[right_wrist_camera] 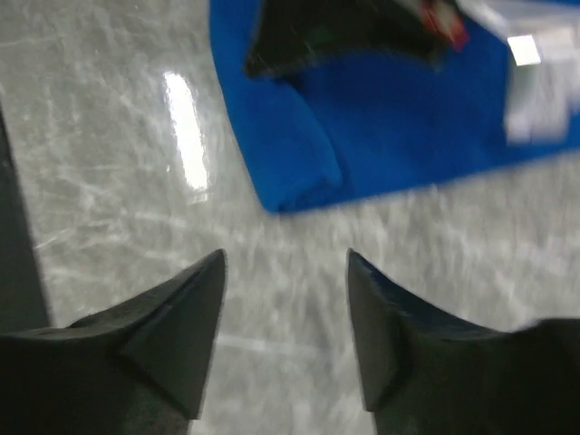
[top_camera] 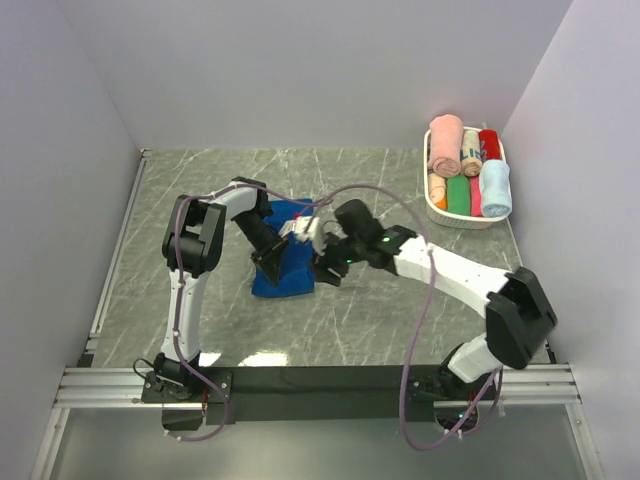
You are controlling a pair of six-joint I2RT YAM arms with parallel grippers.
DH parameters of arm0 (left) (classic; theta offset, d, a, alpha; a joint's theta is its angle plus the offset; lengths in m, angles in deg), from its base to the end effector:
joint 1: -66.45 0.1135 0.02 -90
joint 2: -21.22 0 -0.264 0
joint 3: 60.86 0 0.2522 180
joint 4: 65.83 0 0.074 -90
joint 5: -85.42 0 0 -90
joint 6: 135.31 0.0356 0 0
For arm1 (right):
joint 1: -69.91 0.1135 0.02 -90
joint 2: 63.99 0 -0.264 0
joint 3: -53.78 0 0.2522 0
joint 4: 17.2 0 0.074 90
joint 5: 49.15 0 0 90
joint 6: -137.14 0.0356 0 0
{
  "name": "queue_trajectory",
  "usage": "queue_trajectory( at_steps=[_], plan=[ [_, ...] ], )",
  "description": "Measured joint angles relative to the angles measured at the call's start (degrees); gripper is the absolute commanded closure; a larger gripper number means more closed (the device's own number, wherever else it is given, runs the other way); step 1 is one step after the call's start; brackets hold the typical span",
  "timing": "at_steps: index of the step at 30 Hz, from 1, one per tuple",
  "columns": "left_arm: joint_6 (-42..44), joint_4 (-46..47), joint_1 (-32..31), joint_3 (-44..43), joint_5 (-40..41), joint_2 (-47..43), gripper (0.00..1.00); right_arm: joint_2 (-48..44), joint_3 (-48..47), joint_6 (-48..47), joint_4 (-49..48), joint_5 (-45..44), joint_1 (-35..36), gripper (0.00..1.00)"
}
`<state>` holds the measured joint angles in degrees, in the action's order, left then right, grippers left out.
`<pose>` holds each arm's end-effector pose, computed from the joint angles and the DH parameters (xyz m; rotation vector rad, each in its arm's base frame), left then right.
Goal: Roll the towels
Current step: Roll the towel
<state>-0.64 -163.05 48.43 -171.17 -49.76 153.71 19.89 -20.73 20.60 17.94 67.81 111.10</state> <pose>0.3566 -0.1426 0.1266 -1.1002 -2.3470 1.1990 0.2272 0.2203 0.2608 -1.4916 1.8028 0.6779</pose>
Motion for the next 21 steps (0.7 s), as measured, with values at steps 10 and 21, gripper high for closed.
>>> queue_trajectory(
  at_steps=[10, 21],
  plan=[
    [-1.49, 0.04, 0.0, -0.11, 0.07, 0.17, 0.89, 16.22, -8.07, -10.84, -3.8, -6.19, 11.19, 0.33],
    [-2.95, 0.37, 0.11, -0.22, 0.04, 0.48, 0.84, 24.87, -10.51, -14.58, -4.13, -6.43, 11.91, 0.76]
  ],
)
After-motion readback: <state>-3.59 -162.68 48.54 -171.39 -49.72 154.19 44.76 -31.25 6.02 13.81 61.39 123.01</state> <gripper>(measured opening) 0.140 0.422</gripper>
